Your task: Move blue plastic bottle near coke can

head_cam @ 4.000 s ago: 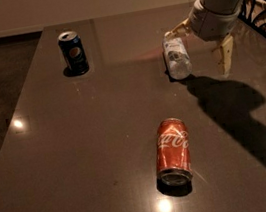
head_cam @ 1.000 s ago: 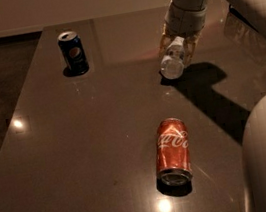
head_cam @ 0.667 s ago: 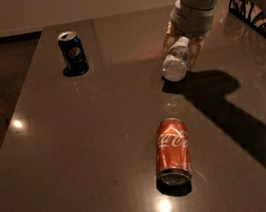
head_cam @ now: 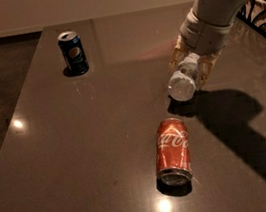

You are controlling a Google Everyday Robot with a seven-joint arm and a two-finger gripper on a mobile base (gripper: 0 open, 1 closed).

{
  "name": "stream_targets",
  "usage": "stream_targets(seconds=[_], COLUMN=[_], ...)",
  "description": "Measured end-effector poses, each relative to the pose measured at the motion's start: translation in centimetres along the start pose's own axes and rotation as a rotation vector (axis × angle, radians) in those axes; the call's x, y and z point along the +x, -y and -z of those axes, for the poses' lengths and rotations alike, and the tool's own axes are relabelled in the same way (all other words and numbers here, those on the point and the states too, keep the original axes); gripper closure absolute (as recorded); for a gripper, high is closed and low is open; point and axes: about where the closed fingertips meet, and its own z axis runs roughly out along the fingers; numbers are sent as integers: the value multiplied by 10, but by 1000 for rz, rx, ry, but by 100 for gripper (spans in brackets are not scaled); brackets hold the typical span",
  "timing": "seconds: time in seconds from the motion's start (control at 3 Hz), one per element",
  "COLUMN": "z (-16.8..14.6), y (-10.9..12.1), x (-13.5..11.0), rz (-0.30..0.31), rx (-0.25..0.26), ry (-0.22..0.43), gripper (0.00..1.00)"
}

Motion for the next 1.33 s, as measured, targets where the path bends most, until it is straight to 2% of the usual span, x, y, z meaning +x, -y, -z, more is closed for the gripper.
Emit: stream_targets(seconds=[0.67,1.0,1.33], z=[-6,-9,-14], y=[-28,-36,-42], x=[-28,-37,-42], rz=[-48,-63,-76], rx=[-13,-22,-35], ry=[22,34,45], gripper=[100,83,61])
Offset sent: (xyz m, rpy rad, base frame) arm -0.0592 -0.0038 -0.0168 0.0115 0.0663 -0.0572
